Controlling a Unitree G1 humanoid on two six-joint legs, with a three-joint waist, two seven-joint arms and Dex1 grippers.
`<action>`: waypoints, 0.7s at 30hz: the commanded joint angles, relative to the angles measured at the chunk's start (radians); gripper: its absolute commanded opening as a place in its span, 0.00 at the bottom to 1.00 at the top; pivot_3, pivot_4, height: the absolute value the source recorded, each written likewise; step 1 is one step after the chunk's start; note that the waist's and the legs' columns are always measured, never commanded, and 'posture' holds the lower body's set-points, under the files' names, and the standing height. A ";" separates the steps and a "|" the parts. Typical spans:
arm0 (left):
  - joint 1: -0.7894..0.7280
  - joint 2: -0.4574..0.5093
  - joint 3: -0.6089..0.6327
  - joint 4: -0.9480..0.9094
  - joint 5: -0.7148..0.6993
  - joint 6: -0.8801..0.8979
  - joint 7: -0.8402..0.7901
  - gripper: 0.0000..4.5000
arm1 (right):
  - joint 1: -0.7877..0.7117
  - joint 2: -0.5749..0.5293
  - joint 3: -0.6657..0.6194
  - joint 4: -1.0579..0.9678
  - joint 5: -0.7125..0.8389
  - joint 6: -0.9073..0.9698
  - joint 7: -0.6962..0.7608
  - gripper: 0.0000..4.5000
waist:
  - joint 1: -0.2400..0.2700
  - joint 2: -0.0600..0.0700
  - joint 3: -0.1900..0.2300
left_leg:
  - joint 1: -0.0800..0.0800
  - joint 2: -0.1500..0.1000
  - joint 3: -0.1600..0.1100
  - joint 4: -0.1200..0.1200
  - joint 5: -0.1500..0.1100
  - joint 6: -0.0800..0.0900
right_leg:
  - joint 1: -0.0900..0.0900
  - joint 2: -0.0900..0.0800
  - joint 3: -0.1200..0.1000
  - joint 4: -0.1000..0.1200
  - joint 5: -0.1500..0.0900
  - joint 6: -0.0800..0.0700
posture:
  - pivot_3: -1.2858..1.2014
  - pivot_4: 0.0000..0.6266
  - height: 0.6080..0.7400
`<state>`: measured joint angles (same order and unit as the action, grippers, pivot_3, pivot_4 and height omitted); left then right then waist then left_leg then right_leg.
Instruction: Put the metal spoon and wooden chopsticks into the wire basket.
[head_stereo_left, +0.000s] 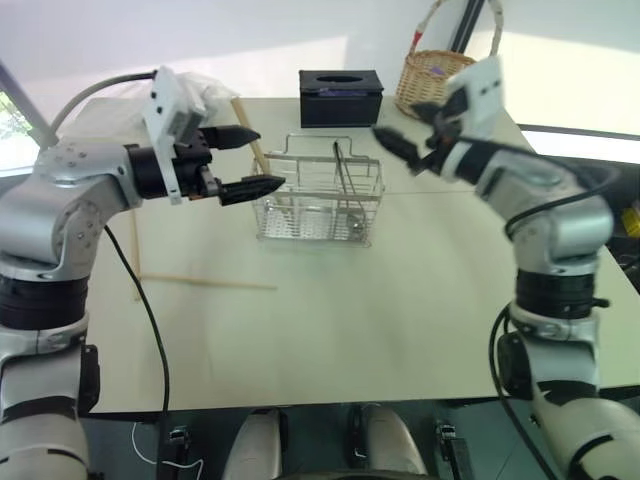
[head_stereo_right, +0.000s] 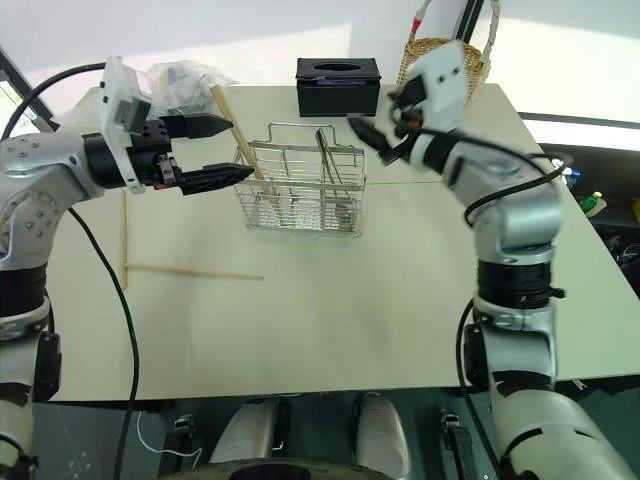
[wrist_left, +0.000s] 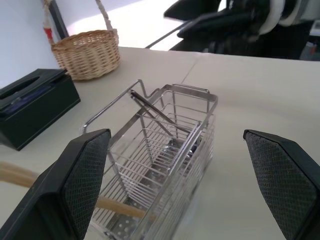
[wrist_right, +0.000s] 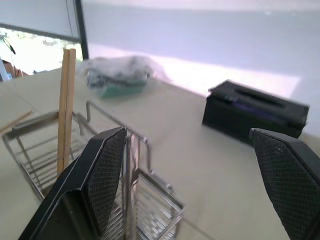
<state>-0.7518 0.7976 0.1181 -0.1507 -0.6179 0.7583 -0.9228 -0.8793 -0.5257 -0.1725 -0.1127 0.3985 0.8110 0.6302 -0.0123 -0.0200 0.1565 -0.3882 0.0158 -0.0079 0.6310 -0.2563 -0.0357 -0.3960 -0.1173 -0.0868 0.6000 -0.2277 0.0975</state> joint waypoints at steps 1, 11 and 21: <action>0.004 0.013 0.185 -0.012 -0.025 0.061 0.161 1.00 | -0.010 -0.123 -0.102 -0.074 0.197 0.032 0.225 0.90 | 0.000 0.000 0.000 | 0.000 0.000 0.000 0.000 0.000 0.000 | 0.000 0.000 0.000 0.000 0.000 0.000 | 0.52 0.24 0.74; 0.032 -0.019 0.333 0.121 0.159 0.329 0.694 1.00 | 0.239 -0.248 -0.068 -0.285 0.357 0.058 0.350 0.90 | 0.002 -0.003 0.000 | 0.009 0.000 0.001 0.000 -0.001 0.001 | 0.007 -0.001 0.000 -0.002 0.000 0.001 | 0.52 0.24 0.74; -0.262 -0.043 0.262 0.713 0.305 0.493 0.859 1.00 | 0.261 -0.222 -0.030 -0.318 0.407 0.054 0.285 0.90 | 0.022 -0.012 -0.001 | 0.007 0.000 0.001 0.000 -0.001 0.001 | 0.006 -0.001 0.000 -0.002 0.000 0.001 | 0.52 0.24 0.74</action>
<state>-0.9683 0.7434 0.3851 0.4979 -0.3397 1.2469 -0.0816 -0.6098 -0.7528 -0.1929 -0.4051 0.7822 0.8775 0.9272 0.0092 -0.0318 0.1557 -0.3814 0.0154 -0.0070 0.6308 -0.2572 -0.0348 -0.3903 -0.1182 -0.0866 0.5981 -0.2279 0.0980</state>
